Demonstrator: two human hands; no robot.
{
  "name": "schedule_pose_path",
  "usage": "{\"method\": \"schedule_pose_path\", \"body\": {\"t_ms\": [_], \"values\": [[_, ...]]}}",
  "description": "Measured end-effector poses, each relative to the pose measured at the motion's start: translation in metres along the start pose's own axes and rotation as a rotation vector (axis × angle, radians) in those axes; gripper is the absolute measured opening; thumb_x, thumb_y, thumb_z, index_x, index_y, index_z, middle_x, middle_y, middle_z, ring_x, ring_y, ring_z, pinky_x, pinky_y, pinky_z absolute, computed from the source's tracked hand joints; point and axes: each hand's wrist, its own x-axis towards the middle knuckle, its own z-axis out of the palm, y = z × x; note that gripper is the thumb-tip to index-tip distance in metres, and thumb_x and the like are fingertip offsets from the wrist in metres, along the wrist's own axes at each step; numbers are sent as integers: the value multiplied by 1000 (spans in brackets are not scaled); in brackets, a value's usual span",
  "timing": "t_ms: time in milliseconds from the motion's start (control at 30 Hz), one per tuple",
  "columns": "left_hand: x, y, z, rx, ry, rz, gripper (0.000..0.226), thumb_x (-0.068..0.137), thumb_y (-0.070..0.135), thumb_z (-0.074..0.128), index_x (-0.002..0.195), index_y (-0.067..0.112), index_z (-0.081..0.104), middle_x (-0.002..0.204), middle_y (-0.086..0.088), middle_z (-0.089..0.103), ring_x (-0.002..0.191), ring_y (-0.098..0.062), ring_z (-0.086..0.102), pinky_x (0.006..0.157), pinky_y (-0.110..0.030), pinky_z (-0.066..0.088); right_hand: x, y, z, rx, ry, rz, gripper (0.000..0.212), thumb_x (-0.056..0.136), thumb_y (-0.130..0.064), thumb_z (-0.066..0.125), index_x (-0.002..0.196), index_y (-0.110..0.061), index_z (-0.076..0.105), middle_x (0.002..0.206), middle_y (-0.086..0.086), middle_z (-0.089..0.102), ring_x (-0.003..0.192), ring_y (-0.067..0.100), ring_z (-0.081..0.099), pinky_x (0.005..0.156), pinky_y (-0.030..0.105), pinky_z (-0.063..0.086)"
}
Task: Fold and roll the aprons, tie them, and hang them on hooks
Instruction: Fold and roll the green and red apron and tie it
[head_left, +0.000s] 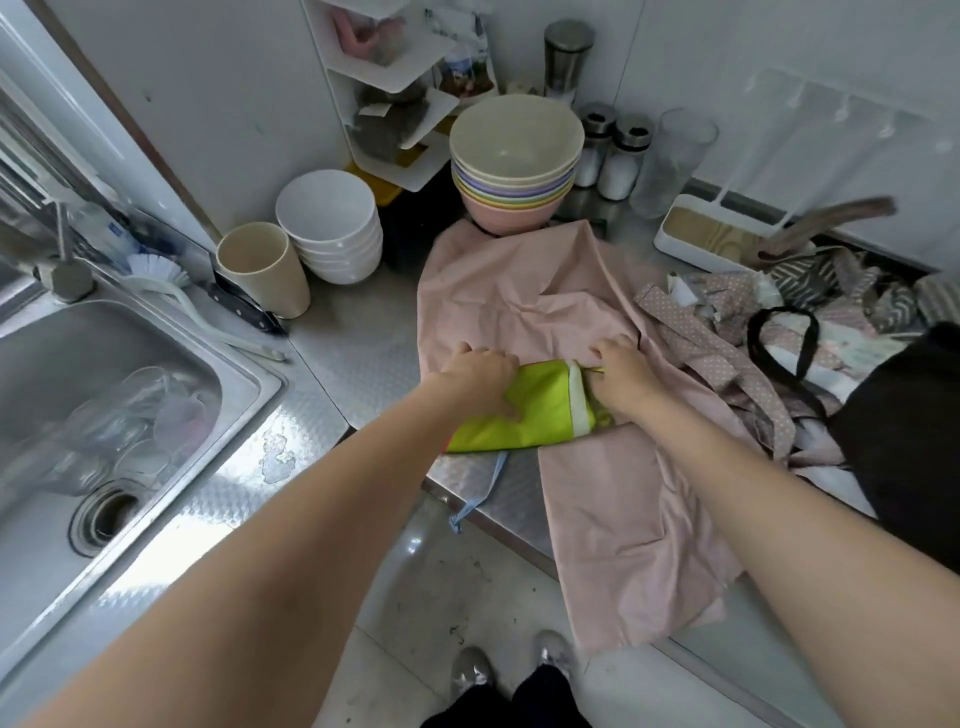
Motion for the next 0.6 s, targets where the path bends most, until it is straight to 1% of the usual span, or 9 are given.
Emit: {"method": "schedule_pose_path", "body": {"t_ms": [33, 100, 200, 233, 300, 367, 433, 500, 600], "values": [[-2, 0, -3, -8, 3, 11, 63, 85, 49, 58, 131, 9, 40, 127, -9, 50, 117, -28, 48, 98, -39, 32, 2, 0, 1, -21, -63, -1, 38, 87, -5, 48, 125, -6, 51, 135, 13, 38, 126, 30, 39, 106, 36, 35], [-9, -1, -6, 7, 17, 48, 62, 87, 44, 58, 136, 12, 36, 129, -10, 46, 117, -30, 47, 95, -39, 36, 1, -3, 1, -65, -102, -6, 24, 86, -4, 47, 107, -3, 57, 132, 15, 40, 121, 31, 44, 101, 37, 40], [-27, -5, -3, 59, 18, 125, 63, 91, 40, 53, 143, 17, 25, 131, -11, 42, 113, -32, 51, 93, -38, 40, 1, -6, -2, 23, -106, 43, 12, 87, -4, 48, 84, -3, 60, 109, 19, 59, 104, 33, 57, 80, 31, 47], [-31, -6, 0, 94, 18, 145, 62, 93, 40, 49, 145, 17, 22, 130, -12, 44, 110, -32, 54, 91, -37, 41, 1, -5, -5, 112, -141, 60, 13, 87, -6, 52, 79, -4, 61, 92, 17, 62, 92, 31, 60, 68, 27, 45], [-44, -7, 4, 212, 30, 165, 57, 97, 40, 41, 145, 17, 19, 123, -11, 53, 104, -31, 58, 91, -36, 39, -3, -8, -20, 324, -231, 58, 16, 86, -11, 62, 70, -7, 60, 67, 7, 55, 66, 19, 53, 50, 19, 37], [-55, -3, 2, 350, 67, 192, 50, 100, 36, 33, 144, 16, 18, 117, -9, 58, 100, -29, 60, 91, -35, 37, -11, -14, -40, 545, -290, 74, 17, 87, -11, 64, 71, -9, 57, 63, 3, 51, 57, 11, 45, 48, 15, 35], [-63, 1, -1, 465, 135, 232, 44, 102, 25, 29, 144, 17, 18, 115, -6, 57, 97, -28, 62, 92, -33, 35, -17, -22, -59, 757, -358, 98, 25, 91, -8, 57, 67, -11, 52, 61, 5, 48, 54, 12, 46, 51, 18, 42], [-72, 10, -12, 519, 202, 253, 47, 99, 11, 33, 143, 17, 18, 112, -5, 55, 94, -28, 62, 91, -32, 36, -28, -25, -81, 837, -343, 80, 26, 92, -5, 54, 67, -10, 50, 58, 4, 41, 49, 13, 39, 40, 17, 41], [-79, 15, -31, 501, 376, 298, 59, 81, 10, 65, 132, 16, 35, 89, -3, 60, 71, -23, 64, 76, -30, 46, -40, -27, -110, 854, -275, 27, 20, 89, -5, 59, 72, -11, 51, 55, 2, 29, 41, 8, 24, 34, 15, 24]]}}
